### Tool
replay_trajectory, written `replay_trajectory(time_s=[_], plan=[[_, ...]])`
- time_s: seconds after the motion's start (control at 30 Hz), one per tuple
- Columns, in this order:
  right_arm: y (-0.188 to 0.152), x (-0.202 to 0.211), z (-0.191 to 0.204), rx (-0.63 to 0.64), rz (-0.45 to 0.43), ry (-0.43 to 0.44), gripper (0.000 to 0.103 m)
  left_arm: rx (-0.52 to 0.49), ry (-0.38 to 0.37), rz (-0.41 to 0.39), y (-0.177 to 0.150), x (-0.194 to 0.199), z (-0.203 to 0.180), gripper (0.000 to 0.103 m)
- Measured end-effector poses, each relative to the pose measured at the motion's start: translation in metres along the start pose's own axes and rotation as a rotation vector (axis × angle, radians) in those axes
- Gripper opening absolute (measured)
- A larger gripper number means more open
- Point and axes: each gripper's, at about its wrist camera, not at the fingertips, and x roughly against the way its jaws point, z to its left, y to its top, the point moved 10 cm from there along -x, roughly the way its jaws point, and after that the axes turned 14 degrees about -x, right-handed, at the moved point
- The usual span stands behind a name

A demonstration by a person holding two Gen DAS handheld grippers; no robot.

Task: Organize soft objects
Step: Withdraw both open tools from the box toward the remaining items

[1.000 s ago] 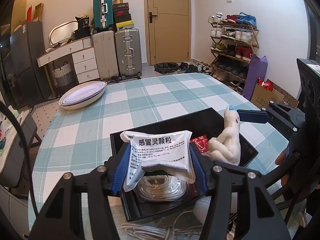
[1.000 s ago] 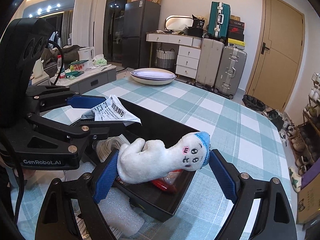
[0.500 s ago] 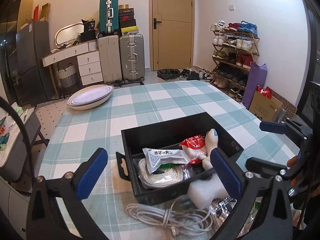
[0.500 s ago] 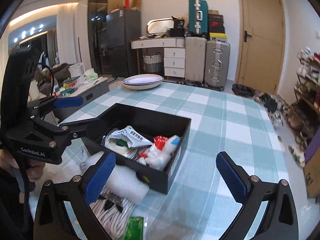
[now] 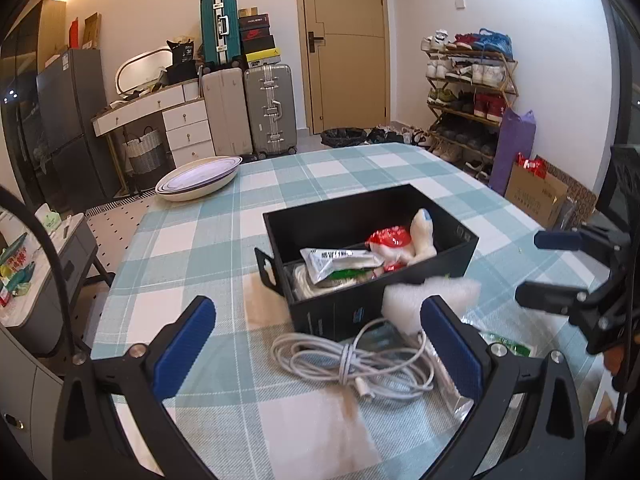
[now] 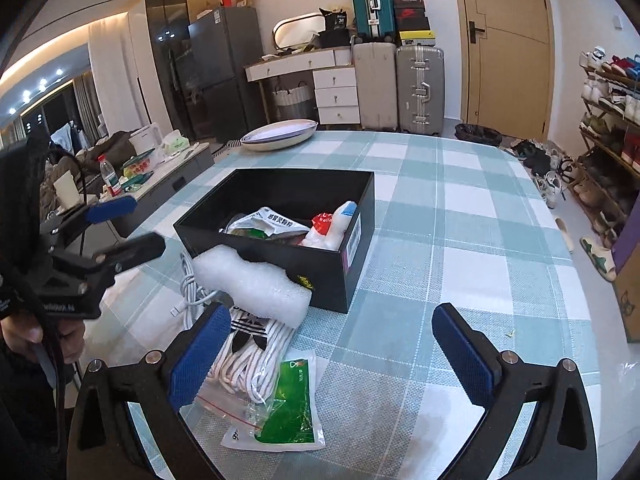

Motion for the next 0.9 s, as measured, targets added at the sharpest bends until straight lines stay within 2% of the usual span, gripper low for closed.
replay_trajectory(time_s=[0.43, 0.53, 0.63, 0.9], plan=[[-0.013, -0.008, 0.013, 0.031, 0.044, 0.018, 0.102, 0.004, -0.022, 0.018, -0.025, 0.005, 0.002, 0.103], [-0.015, -0.011, 0.015, 0.034, 0.055, 0.019, 0.102, -0.019, -0.009, 0.013, -0.024, 0.006, 0.001, 0.103], [-0.018, -0.015, 0.016, 0.033, 0.07, 0.018, 0.102, -0.006, -0.039, 0.011, -0.022, 0.005, -0.003, 0.103], [-0.027, -0.017, 0.02, 0.081, 0.102, 0.025, 0.102, -0.005, -0.044, 0.021, -0.024, -0.001, -0.01, 0.103]])
